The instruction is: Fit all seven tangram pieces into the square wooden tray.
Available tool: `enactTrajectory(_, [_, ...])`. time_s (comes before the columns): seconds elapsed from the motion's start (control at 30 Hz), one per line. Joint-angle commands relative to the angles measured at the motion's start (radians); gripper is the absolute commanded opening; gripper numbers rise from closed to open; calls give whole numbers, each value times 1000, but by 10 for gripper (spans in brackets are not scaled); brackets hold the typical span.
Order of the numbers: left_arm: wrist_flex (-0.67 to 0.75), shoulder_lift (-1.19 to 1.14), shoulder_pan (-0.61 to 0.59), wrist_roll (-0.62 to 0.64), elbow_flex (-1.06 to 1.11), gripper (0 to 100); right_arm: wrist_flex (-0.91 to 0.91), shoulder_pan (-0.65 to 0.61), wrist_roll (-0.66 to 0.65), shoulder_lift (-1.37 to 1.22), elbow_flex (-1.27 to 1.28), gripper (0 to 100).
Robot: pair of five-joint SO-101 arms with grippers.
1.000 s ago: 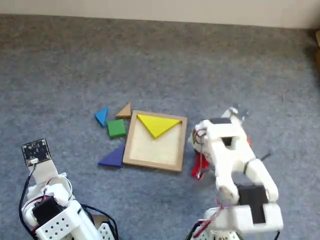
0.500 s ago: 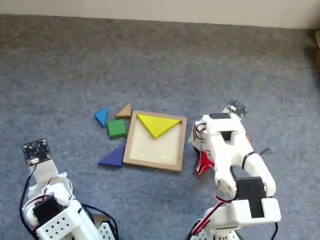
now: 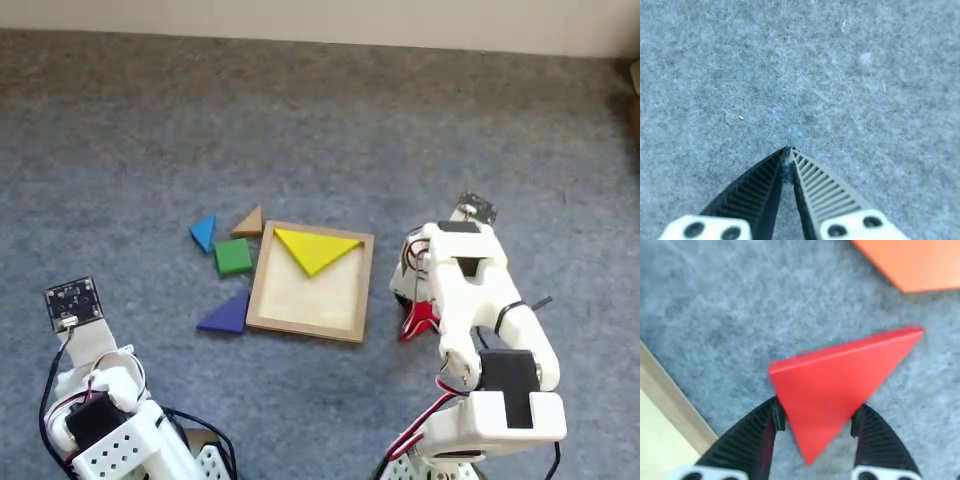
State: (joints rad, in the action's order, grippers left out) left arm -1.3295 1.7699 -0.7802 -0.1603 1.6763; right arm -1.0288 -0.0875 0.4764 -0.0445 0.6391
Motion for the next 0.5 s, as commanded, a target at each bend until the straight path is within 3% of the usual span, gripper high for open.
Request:
enactTrajectory(0.0, [-9,61,-12,0,21,8,5,35,5,4,-67,156])
enactTrajectory(0.2, [-9,61,-12,0,21,8,5,36,135,-1,-137,176])
enactTrajectory(0.47, [-9,61,-7,0,21,8,12,35,305,-4,-203,406])
